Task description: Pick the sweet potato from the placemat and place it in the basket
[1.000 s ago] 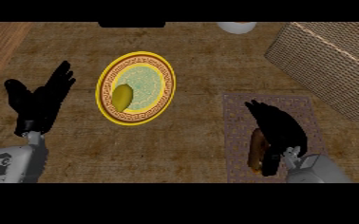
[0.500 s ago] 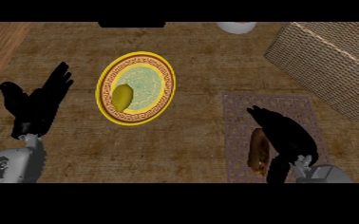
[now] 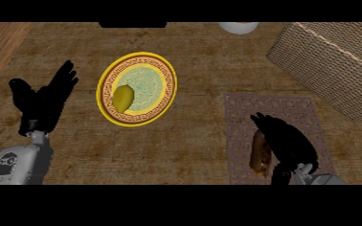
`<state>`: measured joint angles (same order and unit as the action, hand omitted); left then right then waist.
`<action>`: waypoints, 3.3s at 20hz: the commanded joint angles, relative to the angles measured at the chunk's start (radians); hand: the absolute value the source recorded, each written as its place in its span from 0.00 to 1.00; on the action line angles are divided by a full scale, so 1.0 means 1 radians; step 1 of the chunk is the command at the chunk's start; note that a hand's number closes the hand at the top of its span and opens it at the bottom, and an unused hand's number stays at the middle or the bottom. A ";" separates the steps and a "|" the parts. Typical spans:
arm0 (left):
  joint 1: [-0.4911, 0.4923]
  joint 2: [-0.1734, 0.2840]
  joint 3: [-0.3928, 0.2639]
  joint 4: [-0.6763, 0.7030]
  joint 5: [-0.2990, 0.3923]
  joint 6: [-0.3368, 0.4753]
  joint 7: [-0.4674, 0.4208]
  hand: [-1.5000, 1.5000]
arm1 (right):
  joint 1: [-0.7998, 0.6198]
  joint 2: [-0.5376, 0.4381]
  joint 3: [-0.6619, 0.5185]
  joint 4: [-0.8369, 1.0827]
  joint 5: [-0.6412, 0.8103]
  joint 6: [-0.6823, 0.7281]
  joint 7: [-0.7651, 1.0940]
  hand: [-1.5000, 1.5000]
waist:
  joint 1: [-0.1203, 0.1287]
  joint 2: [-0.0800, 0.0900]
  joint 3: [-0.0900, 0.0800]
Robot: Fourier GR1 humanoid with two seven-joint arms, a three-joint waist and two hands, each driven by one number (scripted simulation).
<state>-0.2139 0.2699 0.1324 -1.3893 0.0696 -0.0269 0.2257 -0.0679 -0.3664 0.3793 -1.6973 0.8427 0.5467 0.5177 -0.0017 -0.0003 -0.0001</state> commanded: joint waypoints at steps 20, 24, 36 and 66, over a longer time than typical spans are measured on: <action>-0.033 -0.013 0.011 0.001 -0.015 -0.037 0.004 0.50 | -0.199 0.358 -0.079 0.264 0.120 -0.325 0.192 1.00 | 0.040 0.014 0.005; -0.053 -0.031 -0.014 0.006 -0.022 -0.041 -0.002 0.50 | -0.373 0.363 -0.080 0.394 0.059 -0.530 0.336 1.00 | 0.079 0.022 0.003; -0.059 -0.031 -0.006 0.038 -0.025 -0.041 -0.006 0.50 | -0.672 0.366 0.041 0.525 -0.144 -1.162 0.303 1.00 | 0.075 0.011 0.001; -0.073 0.008 0.053 0.028 -0.018 -0.031 0.042 0.50 | -1.260 0.109 -0.316 1.018 0.235 -1.074 0.535 1.00 | 0.008 0.006 -0.001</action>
<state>-0.2347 0.2643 0.1672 -1.3913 0.0516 -0.0700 0.2449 -1.3109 -0.1959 0.0908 -0.7464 1.0445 -0.5483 1.0092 0.0140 0.0033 -0.0008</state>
